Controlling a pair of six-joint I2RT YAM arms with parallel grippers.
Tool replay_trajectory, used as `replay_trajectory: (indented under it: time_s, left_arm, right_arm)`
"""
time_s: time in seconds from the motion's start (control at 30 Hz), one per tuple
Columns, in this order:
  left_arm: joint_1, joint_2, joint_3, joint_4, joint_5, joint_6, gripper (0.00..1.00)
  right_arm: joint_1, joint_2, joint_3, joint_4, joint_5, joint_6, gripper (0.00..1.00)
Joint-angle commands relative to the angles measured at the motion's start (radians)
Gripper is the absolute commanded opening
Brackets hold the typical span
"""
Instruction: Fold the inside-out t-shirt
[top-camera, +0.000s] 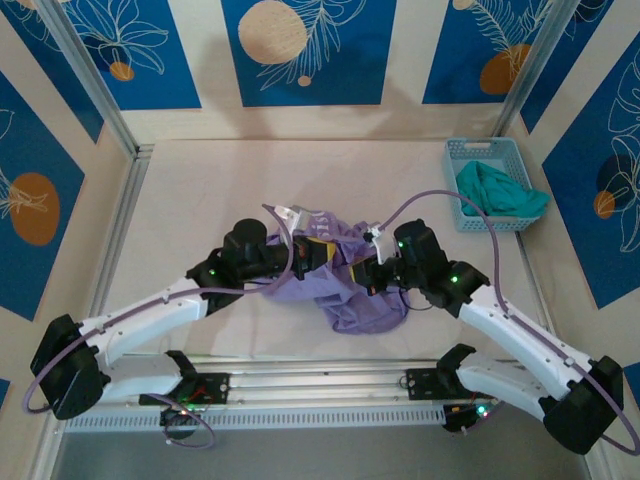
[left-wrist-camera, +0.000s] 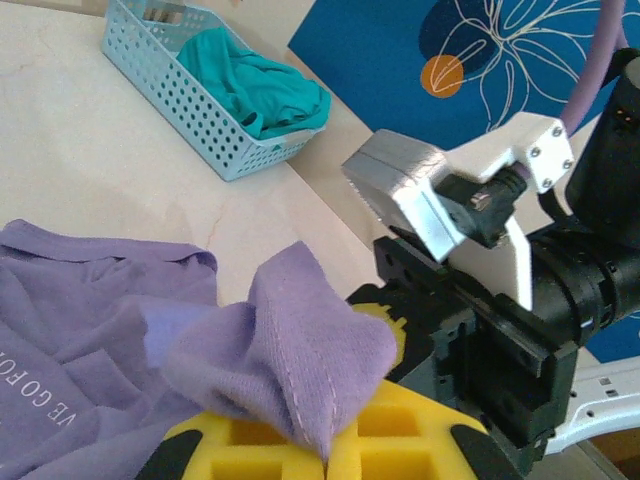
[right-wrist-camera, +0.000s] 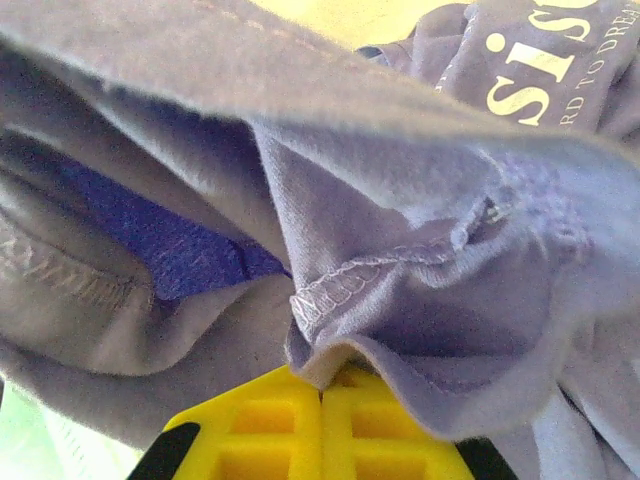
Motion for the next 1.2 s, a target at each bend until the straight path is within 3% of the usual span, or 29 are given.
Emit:
replay_trajectory:
  time_s: [0.0,0.3,0.67,0.93,1.17]
  left_arm:
    - [0.016,-0.024,-0.010,-0.007,-0.032,0.026,0.00]
    - [0.021,0.016,-0.001,-0.035,-0.045,0.047,0.00]
    - [0.032,0.003,-0.017,-0.054,-0.066,0.064,0.00]
    - [0.077,-0.018,-0.036,-0.097,-0.114,0.094,0.00]
    - [0.084,-0.013,-0.044,-0.088,-0.097,0.120,0.00]
  right_arm:
    - [-0.008,-0.028,0.040,-0.040,-0.015,-0.026,0.02]
    - [-0.015,-0.060,0.059,0.039,-0.188,-0.008,0.08]
    - [-0.054,-0.119,0.067,-0.021,-0.170,-0.008,0.08]
    - [-0.065,-0.315,-0.085,0.109,-0.301,0.018,0.08]
    - [-0.069,-0.396,-0.219,0.203,-0.299,0.090,0.11]
